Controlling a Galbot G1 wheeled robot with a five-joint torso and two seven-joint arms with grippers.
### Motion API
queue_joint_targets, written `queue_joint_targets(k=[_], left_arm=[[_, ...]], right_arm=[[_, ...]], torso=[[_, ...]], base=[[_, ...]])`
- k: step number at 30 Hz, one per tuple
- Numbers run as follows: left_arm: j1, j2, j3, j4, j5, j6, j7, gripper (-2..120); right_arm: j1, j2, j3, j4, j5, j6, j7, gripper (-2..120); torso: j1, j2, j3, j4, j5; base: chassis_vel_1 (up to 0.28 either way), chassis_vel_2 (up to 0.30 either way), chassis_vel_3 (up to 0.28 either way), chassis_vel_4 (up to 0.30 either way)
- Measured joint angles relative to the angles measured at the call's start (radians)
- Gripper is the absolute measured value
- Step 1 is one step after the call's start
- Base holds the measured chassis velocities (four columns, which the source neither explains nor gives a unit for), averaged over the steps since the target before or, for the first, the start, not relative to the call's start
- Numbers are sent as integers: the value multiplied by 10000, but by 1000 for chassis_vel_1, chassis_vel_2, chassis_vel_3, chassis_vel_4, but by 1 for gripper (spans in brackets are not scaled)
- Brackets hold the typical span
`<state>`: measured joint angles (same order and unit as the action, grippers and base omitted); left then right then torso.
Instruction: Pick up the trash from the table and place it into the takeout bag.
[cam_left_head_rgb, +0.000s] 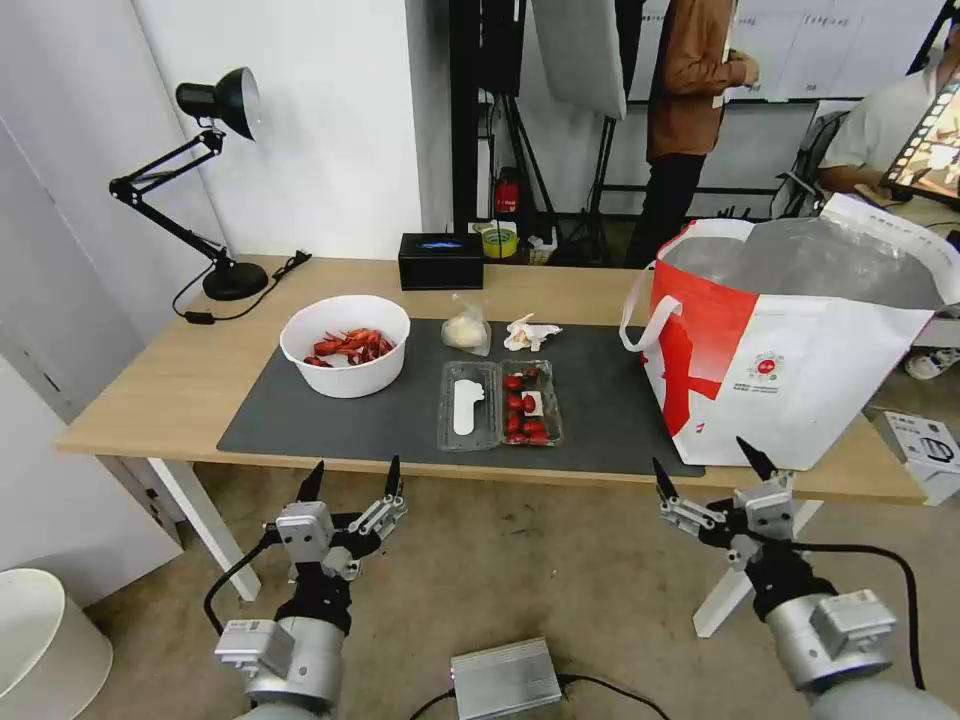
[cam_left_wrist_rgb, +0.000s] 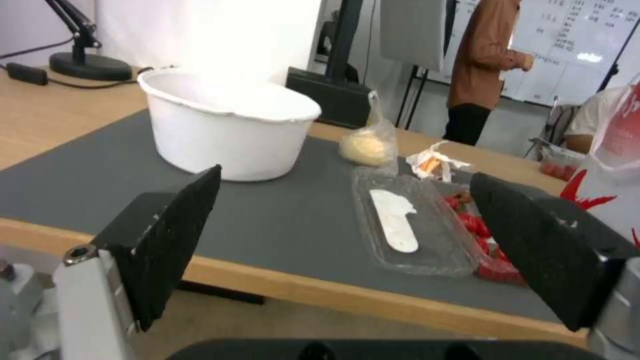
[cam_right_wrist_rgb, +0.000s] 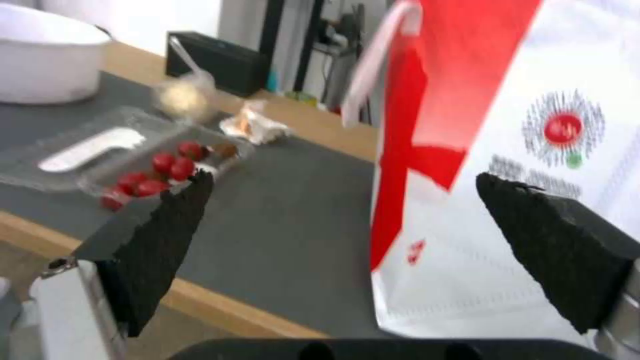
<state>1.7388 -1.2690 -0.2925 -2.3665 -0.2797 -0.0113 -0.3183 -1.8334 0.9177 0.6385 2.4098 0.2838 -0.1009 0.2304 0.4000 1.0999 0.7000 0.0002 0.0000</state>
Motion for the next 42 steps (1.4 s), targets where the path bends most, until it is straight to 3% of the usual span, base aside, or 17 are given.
queue_joint_targets(k=[11, 19, 30, 33, 35, 38, 40, 42], left_arm=[[239, -4, 25, -327, -604, 535, -8, 100], [-54, 268, -164, -1000, -3315, 1845, -739, 100], [-604, 780, -479, -1357, -5930, 2460, -1706, 100], [-1047, 1066, -695, -1364, -8019, 2822, -2656, 100], [-1162, 1115, -763, -1365, -8537, 2903, -2877, 100], [-1664, 1225, -1181, -1365, -10783, 3278, -3697, 100], [-1742, 1238, -1248, -1364, -11134, 3312, -3764, 100], [-2089, 1283, -1397, -1360, -12144, 3346, -3858, 100]], right_arm=[[29, -94, -138, 34, 47, 5, -78, 100], [170, -221, -273, 23, 70, 25, -192, 100], [271, -349, -318, -22, 95, 12, -238, 100], [350, -350, -400, -95, 89, -7, -239, 100], [371, -352, -419, -116, 87, -9, -239, 100], [405, -369, -439, -202, 82, -11, -232, 100], [410, -373, -440, -219, 82, -11, -230, 100], [436, -381, -442, -267, 80, -11, -224, 100]], torso=[[0, 1, 0, -3, 1], [0, 1, 0, -2, 0], [0, 0, -1, -2, -1], [0, 1, 0, -2, -1], [0, 1, 0, -2, -1], [0, 1, 0, -3, -1], [0, 0, 0, -2, -1], [0, 0, 0, -2, 1]], base=[[0, 0, 0, 0], [0, 0, 0, 0], [0, 0, 0, 0], [0, 0, 0, 0], [0, 0, 0, 0], [0, 0, 0, 0], [0, 0, 0, 0], [0, 0, 0, 0]])
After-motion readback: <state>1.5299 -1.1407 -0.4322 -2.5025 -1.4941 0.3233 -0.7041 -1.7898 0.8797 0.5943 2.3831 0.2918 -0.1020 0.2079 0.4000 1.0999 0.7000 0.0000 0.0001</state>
